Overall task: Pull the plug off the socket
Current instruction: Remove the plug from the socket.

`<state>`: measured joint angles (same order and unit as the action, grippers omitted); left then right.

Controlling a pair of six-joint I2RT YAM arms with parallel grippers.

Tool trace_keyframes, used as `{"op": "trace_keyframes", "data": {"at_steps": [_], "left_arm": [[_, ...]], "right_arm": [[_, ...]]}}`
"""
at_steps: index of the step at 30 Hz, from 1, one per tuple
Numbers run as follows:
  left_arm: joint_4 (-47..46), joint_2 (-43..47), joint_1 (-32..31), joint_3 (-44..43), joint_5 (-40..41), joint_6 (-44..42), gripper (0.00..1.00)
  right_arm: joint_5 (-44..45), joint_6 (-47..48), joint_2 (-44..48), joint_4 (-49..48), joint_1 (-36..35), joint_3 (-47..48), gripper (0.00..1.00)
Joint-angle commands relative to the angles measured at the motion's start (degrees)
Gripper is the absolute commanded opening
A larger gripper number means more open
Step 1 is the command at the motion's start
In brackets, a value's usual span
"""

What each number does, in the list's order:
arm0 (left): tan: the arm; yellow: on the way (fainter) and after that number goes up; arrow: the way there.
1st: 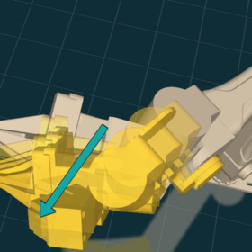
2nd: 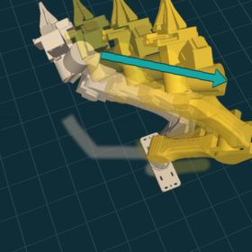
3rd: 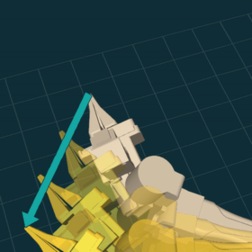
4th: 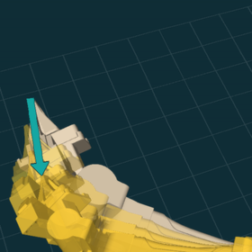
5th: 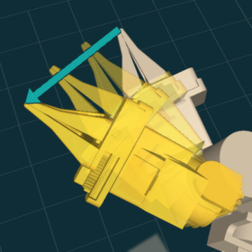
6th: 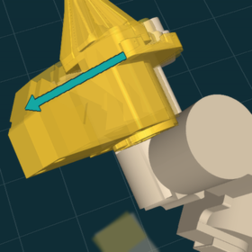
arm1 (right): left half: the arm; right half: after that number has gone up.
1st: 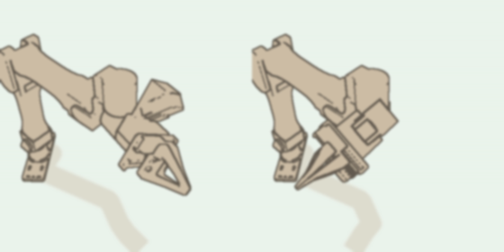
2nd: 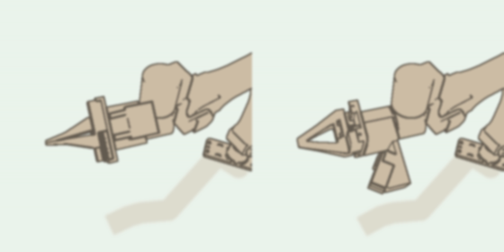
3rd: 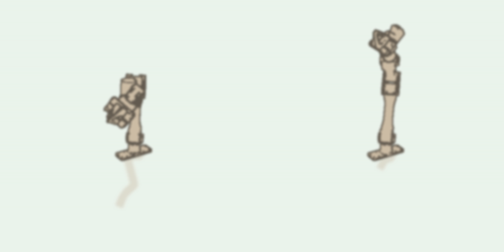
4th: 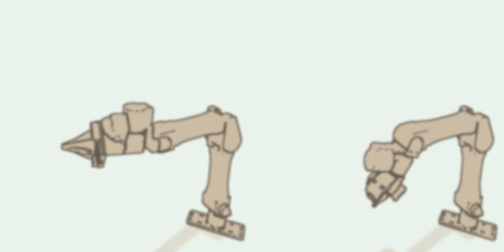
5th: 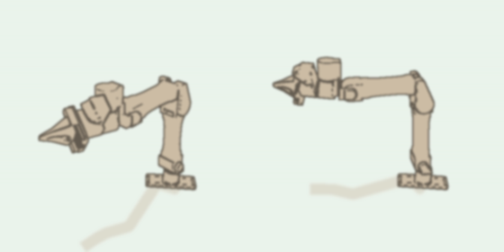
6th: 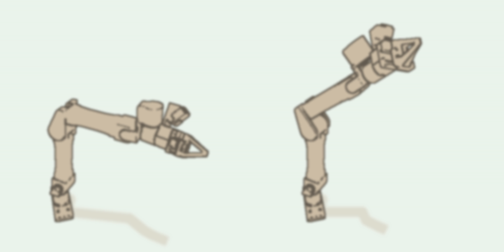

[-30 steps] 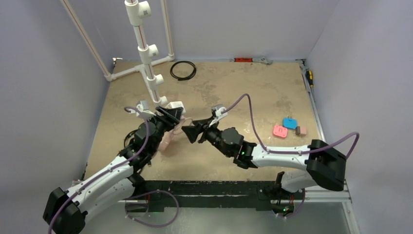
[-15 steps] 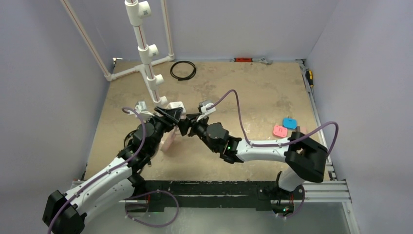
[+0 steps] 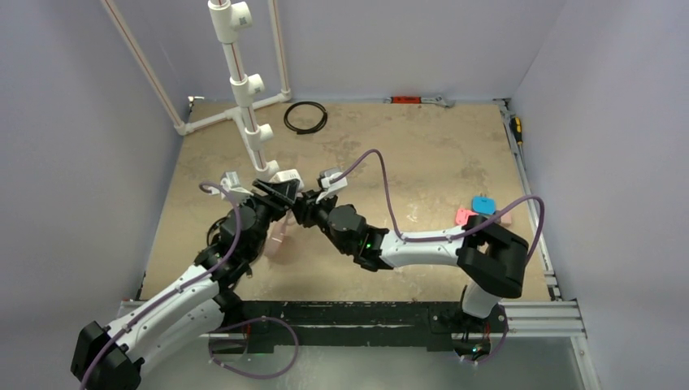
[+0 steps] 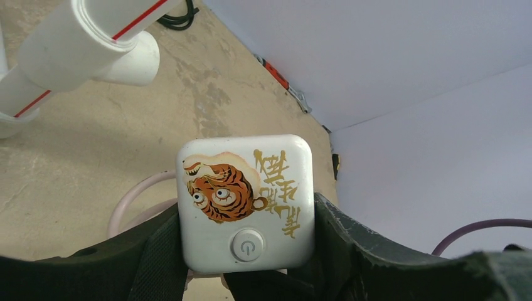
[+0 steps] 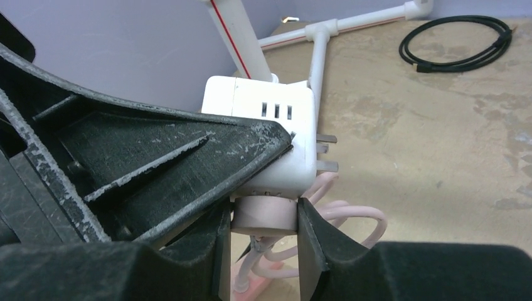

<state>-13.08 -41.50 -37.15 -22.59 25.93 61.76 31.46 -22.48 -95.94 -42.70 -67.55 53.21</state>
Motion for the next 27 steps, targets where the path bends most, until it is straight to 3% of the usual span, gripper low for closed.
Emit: {"op": "trace_keyframes", "data": {"at_steps": [1,10,17,27], "left_arm": [[-1.51,4.00,-0.68,-2.39,3.14,-5.26,0.00],[-6.84,1.97,-0.65,-0.02,11.04,-7.66,0.00],[-10.75,0.34,-0.62,0.76,15.25,-8.19,0.00],[-14.28,-2.54,-0.61,1.16,18.09,-9.09,0.00]], "right_arm": [[-0.53,0.52,2.50,0.71,0.58,-2.35,0.00],[6.57,-7.17,6.18,5.11,-6.93,-8.15,0.00],[16.22,-12.42,9.54,15.22,-12.40,-8.93,0.00],[16.21,-18.38,14.32,19.09,-14.84,-11.74,0.00]]}}
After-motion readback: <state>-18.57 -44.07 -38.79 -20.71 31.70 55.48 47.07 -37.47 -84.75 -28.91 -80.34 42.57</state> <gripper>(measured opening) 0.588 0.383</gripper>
